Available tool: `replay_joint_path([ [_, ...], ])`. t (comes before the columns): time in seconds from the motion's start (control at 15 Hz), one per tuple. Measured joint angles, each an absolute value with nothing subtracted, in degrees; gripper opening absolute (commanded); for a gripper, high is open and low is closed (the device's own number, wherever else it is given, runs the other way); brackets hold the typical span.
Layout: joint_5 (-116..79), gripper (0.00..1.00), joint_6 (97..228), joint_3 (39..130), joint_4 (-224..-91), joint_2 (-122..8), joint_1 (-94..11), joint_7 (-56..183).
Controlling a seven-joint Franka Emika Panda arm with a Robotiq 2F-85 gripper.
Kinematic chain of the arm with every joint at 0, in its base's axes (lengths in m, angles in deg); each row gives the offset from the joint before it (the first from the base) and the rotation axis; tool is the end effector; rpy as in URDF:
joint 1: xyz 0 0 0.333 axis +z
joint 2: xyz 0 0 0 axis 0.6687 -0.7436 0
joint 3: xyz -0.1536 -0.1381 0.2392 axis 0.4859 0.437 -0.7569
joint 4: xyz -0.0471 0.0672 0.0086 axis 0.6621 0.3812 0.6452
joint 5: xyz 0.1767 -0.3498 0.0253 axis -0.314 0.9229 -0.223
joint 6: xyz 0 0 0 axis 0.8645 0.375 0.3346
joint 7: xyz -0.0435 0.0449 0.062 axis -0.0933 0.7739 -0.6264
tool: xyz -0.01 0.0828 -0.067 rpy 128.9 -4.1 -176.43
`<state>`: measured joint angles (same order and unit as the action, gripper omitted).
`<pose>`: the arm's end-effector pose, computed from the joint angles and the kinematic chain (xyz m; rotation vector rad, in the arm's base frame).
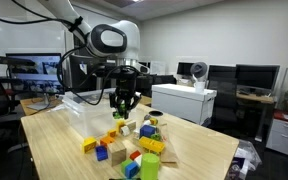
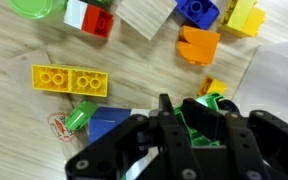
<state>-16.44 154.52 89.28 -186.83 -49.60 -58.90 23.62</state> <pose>0.5019 -0.2401 0.3350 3.0726 0.3620 -0.1595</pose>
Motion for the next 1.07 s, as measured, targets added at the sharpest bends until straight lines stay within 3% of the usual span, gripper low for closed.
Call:
replay_joint_path([
  [0.53,-12.9,0.07,154.5,90.7,-186.5,-45.9,-58.3,24.2],
  [1.0,-13.5,0.08,154.5,86.9,-188.1,-41.2,-50.2,24.1],
  [1.07,-13.5,0.44,154.5,86.3,-188.6,-40.8,-49.2,24.1],
])
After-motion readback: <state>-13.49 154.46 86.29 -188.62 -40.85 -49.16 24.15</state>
